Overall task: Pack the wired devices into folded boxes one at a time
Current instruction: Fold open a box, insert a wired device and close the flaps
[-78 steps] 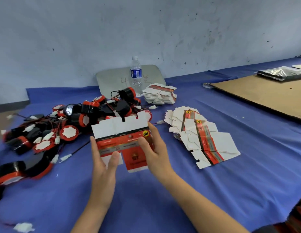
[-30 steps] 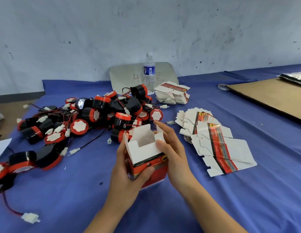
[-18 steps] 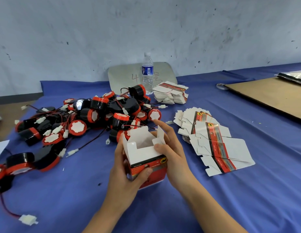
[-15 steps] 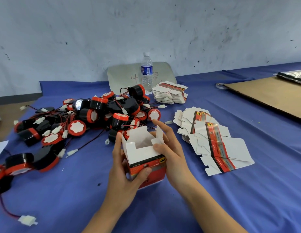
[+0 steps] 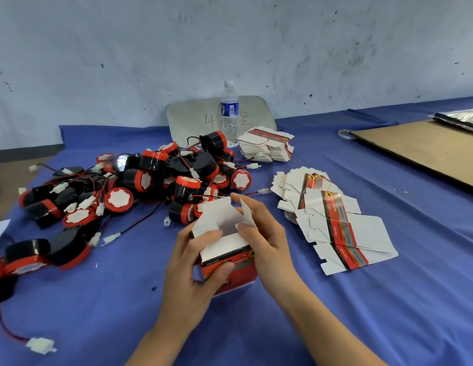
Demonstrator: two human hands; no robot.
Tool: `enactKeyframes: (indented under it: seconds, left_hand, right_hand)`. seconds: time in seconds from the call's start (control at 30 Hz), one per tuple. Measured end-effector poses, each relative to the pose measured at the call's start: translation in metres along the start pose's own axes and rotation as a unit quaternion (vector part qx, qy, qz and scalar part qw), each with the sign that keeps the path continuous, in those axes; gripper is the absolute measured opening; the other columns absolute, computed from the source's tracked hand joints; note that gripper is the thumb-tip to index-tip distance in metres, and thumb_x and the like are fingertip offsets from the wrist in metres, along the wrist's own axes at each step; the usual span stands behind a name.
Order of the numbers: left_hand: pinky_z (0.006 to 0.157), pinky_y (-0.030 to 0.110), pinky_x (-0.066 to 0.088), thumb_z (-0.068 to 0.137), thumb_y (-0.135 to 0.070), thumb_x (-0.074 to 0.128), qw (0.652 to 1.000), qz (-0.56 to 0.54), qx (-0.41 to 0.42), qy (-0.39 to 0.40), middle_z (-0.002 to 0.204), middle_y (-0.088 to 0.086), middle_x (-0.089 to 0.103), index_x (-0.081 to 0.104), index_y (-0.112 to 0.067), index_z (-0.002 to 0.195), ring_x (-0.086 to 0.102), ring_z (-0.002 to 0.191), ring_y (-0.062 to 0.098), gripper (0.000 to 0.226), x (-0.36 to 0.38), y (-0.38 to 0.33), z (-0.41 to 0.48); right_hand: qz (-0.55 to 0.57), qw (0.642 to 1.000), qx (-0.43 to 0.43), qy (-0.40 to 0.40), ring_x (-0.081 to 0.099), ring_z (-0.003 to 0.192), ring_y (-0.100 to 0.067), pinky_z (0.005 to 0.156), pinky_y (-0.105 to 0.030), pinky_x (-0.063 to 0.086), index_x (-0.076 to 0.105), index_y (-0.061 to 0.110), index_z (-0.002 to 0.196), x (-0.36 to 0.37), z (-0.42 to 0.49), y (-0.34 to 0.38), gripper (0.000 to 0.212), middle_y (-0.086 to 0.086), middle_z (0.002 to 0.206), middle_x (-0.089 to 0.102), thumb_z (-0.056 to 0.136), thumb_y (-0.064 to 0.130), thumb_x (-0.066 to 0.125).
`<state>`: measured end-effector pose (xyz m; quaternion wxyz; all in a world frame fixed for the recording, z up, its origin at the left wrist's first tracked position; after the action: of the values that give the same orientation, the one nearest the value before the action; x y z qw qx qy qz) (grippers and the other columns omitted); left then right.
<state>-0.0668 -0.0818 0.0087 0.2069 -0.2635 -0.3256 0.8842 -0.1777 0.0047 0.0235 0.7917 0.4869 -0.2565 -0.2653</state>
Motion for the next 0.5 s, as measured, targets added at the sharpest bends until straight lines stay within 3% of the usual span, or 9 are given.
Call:
enactKeyframes:
  seconds: [0.13,0.23,0.3,0.37,0.43,0.5]
  left_hand:
    - [0.079,0.012,0.048,0.081,-0.073,0.051,1.0,0.007,-0.008,-0.011,0.125,-0.032,0.042,0.049,-0.044,0.11,0.052,0.111,0.001,0.041,-0.0021,0.0008,0.0003]
    - [0.078,0.021,0.053,0.08,-0.074,0.051,1.0,-0.003,-0.026,-0.017,0.121,-0.032,0.044,0.051,-0.042,0.104,0.053,0.111,0.002,0.04,-0.0021,0.0022,-0.0003]
    - [0.077,0.025,0.055,0.08,-0.071,0.052,0.999,-0.009,-0.033,-0.022,0.119,-0.03,0.046,0.052,-0.043,0.102,0.054,0.11,0.002,0.036,-0.003,0.0022,-0.0003]
    - [0.078,0.02,0.053,0.081,-0.074,0.049,0.999,-0.016,-0.029,-0.024,0.118,-0.029,0.048,0.053,-0.049,0.102,0.054,0.109,0.0,0.034,-0.0032,0.0,0.0005]
    - [0.08,0.013,0.05,0.083,-0.074,0.048,0.999,-0.018,-0.021,-0.023,0.118,-0.028,0.048,0.053,-0.052,0.105,0.054,0.11,-0.001,0.032,-0.0033,-0.0016,0.0016]
    - [0.08,0.01,0.047,0.084,-0.072,0.048,1.0,-0.007,-0.008,-0.021,0.12,-0.026,0.047,0.052,-0.045,0.108,0.054,0.11,-0.001,0.036,-0.0031,-0.002,0.0016]
  right_hand:
    - [-0.012,1.0,-0.004,0.003,0.063,0.098,-0.007,0.076,-0.017,0.048,0.067,0.03,0.119,0.0009,-0.0003,0.0,0.052,0.009,0.115,0.07,0.082,0.002,0.044]
    - [0.002,1.0,0.003,0.001,0.062,0.091,-0.001,0.072,-0.014,0.046,0.072,0.039,0.109,0.0016,-0.0001,0.0006,0.052,0.012,0.11,0.071,0.082,0.003,0.047]
    - [0.028,1.0,-0.001,-0.007,0.062,0.102,0.001,0.077,-0.013,0.047,0.076,0.033,0.102,0.0015,-0.0005,0.0019,0.041,0.011,0.114,0.07,0.085,0.003,0.054]
    - [0.04,0.999,0.001,-0.011,0.061,0.113,-0.003,0.081,-0.013,0.048,0.079,0.02,0.093,0.0014,-0.0006,0.0009,0.022,0.009,0.12,0.068,0.084,0.007,0.063]
    - [0.028,0.999,0.018,-0.014,0.062,0.111,-0.004,0.08,-0.013,0.048,0.079,0.015,0.079,0.0015,-0.0005,-0.0028,0.009,0.01,0.117,0.069,0.08,0.016,0.069]
    - [0.021,0.999,0.021,-0.023,0.065,0.105,-0.008,0.078,-0.016,0.048,0.077,0.015,0.07,0.0008,0.0,-0.0036,0.017,0.008,0.11,0.071,0.081,0.022,0.067]
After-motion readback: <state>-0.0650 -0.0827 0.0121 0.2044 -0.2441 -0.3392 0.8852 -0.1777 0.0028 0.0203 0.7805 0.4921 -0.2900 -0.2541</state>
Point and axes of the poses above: each hand's wrist, its own z-axis towards the middle knuckle, its own x-axis out of the palm, y = z × x, the point moved 6 cm from there along z, towards the middle knuckle
